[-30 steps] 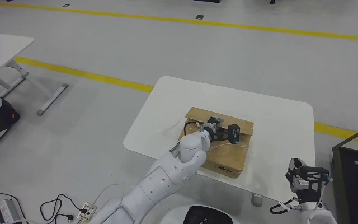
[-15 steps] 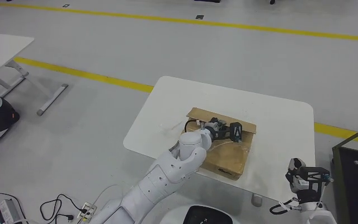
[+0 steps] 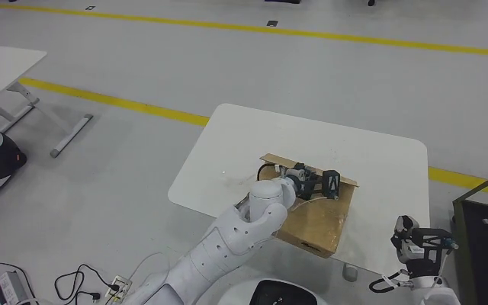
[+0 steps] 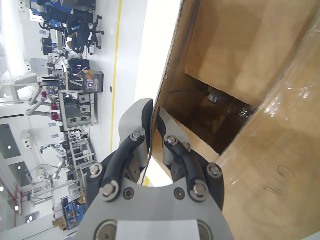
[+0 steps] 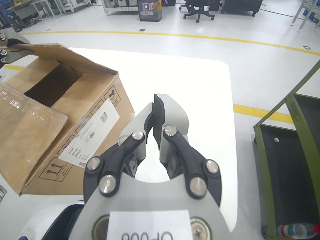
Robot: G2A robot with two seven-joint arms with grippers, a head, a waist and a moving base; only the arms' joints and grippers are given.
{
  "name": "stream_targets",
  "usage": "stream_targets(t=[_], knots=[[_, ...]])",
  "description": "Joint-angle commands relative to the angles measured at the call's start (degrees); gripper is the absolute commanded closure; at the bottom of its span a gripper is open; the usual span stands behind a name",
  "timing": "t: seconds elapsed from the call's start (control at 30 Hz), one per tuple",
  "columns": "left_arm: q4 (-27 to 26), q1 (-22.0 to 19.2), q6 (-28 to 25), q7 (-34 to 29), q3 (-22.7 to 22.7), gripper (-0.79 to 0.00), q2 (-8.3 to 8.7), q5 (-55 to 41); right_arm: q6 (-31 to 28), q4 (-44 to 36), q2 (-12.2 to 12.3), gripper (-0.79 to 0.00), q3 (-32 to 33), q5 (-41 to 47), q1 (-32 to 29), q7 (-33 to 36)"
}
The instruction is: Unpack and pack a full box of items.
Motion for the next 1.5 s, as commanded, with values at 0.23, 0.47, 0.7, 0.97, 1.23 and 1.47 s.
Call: stream_targets(t=[0.23,0.47,0.7,0.97,1.23,1.47], knots=[[9.52,-6.32,12.1,5.23,3.14,-0.785,-1.15,6.19,-0.21,0.04,0.13,0.0,0.92,0.3,-0.39,-0.09],[21.5,-13.23,20.27,4.96,5.57,-0.785,-3.89,1.19,0.15,0.14,0.15,0.0,1.16,0.43,-0.68,-0.2],[31.3,-18.6,25.24,4.36,8.09,-0.785,-6.43,-1.53,0.42,0.18,0.14,0.0,1.03,0.38,-0.57,-0.03],[42.7,-23.66,28.25,4.68,11.68,-0.785,-9.67,-3.2,0.17,0.41,0.13,0.0,0.74,0.33,-0.16,0.02],[50.34,-26.39,29.07,5.5,14.03,-0.785,-12.29,-4.32,0.02,0.55,0.17,0.0,0.83,0.41,-0.23,-0.12],[52.99,-27.88,30.17,6.16,14.3,-0.785,-13.48,-4.63,-0.46,0.75,0.2,0.0,0.74,0.44,0.08,0.09]])
